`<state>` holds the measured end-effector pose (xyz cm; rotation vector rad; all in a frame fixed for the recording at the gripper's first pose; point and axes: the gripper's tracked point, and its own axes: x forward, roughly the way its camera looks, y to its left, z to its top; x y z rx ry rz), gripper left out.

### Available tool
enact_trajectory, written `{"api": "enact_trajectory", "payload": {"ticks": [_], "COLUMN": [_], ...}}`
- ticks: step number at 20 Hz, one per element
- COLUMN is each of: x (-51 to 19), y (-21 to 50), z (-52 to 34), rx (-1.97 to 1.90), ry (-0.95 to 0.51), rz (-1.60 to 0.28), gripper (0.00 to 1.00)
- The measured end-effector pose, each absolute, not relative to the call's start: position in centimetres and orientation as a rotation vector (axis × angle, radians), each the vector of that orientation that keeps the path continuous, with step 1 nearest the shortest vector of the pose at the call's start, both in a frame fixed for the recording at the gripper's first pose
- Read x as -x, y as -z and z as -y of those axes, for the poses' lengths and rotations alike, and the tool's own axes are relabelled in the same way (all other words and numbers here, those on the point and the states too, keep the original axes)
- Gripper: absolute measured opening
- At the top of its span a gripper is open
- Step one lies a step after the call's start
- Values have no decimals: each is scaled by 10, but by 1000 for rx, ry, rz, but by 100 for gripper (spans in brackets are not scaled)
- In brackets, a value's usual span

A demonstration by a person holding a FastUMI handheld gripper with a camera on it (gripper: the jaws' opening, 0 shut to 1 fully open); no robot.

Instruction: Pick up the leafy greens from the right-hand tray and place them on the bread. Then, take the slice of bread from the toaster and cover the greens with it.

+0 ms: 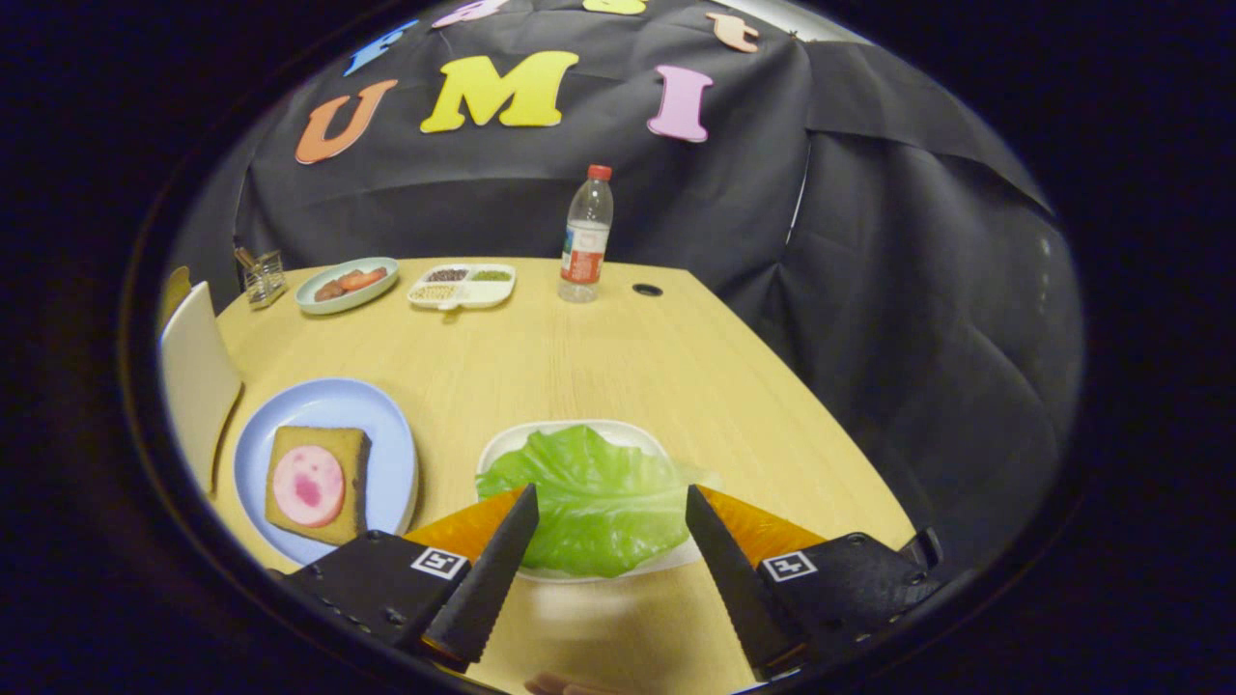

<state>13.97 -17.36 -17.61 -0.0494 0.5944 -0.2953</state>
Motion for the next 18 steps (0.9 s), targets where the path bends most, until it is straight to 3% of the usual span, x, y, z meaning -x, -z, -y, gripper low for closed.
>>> {"api": "enact_trajectory", "payload": {"ticks": [7,14,18], "x": [-147,-149,-155], "y": [194,213,209], "z": [168,152,152], "rx": [14,-112,-118], "ry": [265,200,192], "rz": [-647,-672,-661], "gripper": [92,82,55]}}
